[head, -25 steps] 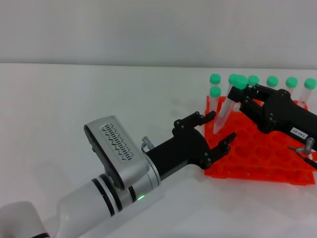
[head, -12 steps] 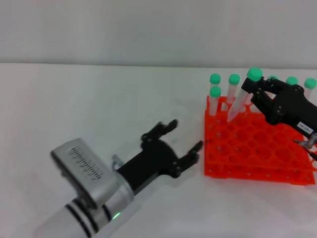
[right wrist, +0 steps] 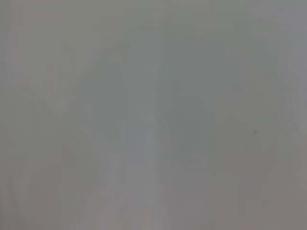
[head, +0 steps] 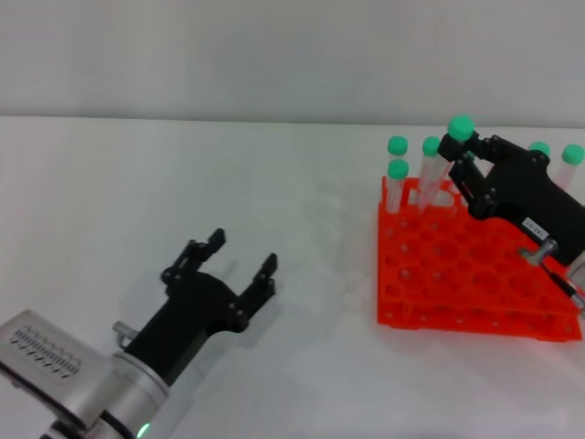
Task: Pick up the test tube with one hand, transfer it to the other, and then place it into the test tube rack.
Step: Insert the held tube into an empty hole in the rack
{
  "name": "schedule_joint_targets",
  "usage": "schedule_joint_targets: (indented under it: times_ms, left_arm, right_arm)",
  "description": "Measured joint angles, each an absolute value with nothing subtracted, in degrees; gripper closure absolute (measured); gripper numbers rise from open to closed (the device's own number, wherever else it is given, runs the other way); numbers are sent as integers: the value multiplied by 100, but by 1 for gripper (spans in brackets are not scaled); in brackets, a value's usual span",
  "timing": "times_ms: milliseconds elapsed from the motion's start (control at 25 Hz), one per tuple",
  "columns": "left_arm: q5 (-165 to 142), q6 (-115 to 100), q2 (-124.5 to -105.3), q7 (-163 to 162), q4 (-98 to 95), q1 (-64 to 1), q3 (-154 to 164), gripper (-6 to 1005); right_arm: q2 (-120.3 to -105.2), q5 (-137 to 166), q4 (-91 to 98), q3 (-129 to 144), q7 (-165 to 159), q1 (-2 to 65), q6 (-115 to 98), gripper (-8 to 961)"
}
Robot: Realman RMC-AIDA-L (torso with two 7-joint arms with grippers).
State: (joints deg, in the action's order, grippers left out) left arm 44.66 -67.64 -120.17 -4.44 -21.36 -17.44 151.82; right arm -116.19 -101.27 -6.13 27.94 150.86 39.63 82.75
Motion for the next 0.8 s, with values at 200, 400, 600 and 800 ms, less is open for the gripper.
schedule_joint_targets:
  times_ms: [200, 400, 600, 800]
  left_arm:
    - [4738, -6914, -12002, -442, -2063, -1553, 15150, 227]
    - [4799, -7007, -12002, -441, -1971, -1533, 15148, 227]
    - [4798, -7021, -11996, -439, -1972, -1559, 15143, 227]
    - [4802, -7023, -11987, -439, -1962, -1568, 15089, 228]
  right_arm:
    - [-11620, -10111, -946, 2681, 15529, 4199, 7937, 745]
    - [-11619, -10079, -1035, 2512, 15702, 4303, 7782, 745]
    - [-11619, -10080, -1044, 2440, 15711, 4422, 7419, 744]
    - [-11619, -10070, -1046, 2367, 15713, 4394, 7397, 744]
